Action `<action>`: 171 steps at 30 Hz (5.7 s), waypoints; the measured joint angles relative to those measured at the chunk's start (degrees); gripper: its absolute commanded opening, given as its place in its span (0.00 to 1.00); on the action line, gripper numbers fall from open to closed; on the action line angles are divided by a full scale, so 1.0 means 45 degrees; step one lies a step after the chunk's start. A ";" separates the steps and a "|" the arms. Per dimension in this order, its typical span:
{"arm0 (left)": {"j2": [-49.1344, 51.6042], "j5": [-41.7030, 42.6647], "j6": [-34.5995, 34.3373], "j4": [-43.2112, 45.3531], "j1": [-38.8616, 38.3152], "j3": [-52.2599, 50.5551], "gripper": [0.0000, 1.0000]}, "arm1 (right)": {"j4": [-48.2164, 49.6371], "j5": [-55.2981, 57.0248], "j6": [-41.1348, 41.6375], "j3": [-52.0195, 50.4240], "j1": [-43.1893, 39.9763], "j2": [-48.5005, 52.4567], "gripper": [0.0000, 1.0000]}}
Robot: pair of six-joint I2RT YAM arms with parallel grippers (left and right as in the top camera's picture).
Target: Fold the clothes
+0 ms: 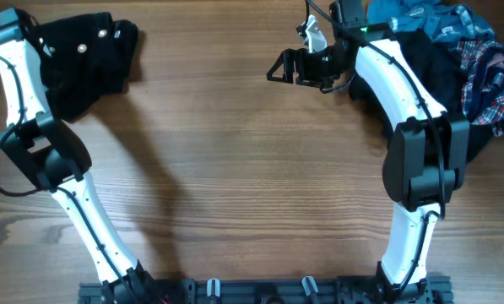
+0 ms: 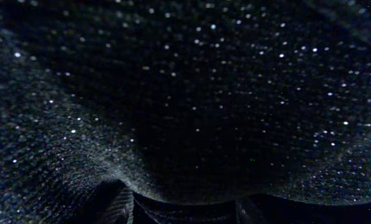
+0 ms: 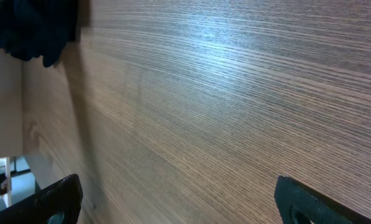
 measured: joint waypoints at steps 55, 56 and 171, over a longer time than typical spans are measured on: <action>-0.2997 0.1613 0.5338 -0.0588 -0.3920 -0.0840 0.04 | 0.1899 0.0000 0.0248 0.0000 -0.0947 0.0000 1.00; -0.2696 0.1608 0.5629 -0.0563 -0.3983 -0.0840 0.04 | 0.1749 0.0000 0.0253 0.0000 -0.1030 0.0000 1.00; -0.0272 -0.9224 0.3944 0.2832 -0.6300 -0.0942 0.40 | 0.2064 -0.0675 0.2059 0.0000 -0.1180 0.0000 1.00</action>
